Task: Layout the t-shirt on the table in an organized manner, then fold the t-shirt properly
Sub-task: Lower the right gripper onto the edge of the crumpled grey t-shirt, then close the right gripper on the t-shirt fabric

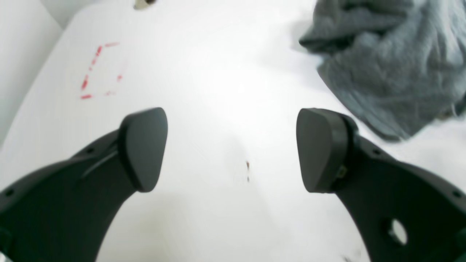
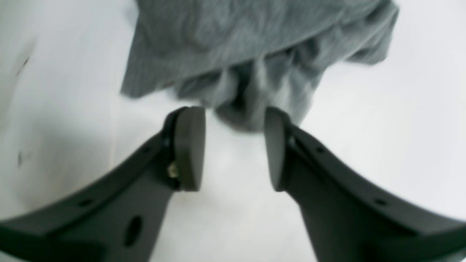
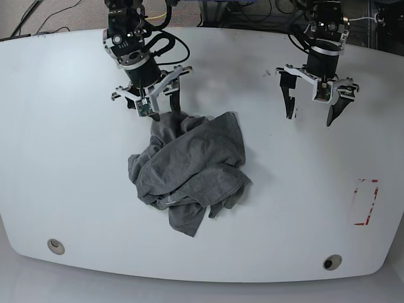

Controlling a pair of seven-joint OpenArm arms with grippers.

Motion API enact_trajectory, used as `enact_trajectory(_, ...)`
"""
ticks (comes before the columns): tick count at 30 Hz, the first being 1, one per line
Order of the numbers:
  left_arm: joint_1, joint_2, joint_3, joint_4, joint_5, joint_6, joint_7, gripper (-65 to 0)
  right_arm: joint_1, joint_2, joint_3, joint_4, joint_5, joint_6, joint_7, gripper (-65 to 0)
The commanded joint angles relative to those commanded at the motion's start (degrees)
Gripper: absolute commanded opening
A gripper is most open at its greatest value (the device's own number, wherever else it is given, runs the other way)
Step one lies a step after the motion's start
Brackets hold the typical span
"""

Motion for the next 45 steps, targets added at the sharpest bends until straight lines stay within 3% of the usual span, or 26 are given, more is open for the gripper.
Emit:
enact_trajectory(6,-1.0,0.3,1.3,0.0,0.1,0.0,0.0,-12.5,7.3,0.1,3.2,-1.4,0.0,0.26,-4.0,-32.0)
enact_trajectory(17,-1.1,0.1,3.1,0.0,0.3,0.0,0.0,-12.5,19.4,2.1,6.2,-11.7,0.1,0.70,-4.1,-31.7)
enact_trajectory(24,-1.1,0.2,3.1,-0.1,0.4,0.0,0.0,-12.5,27.8,3.5,6.4,-20.8,0.0,4.57,-4.1,-31.7)
enact_trajectory(30,-1.1,0.2,3.1,-0.2,0.4,0.0,0.0,-12.5,32.7,5.4,6.4,-27.8,0.0,5.10,-4.1,-32.0)
enact_trajectory(36,-1.1,0.2,3.1,-0.4,0.4,0.0,0.0,-12.5,37.5,6.1,7.6,-36.0,0.0,7.12,-3.9,-32.0)
enact_trajectory(45,-1.1,0.2,3.1,-0.4,0.5,0.0,0.0,-12.5,46.4,6.4,14.9,-50.5,0.0,12.75,-1.8,-32.0)
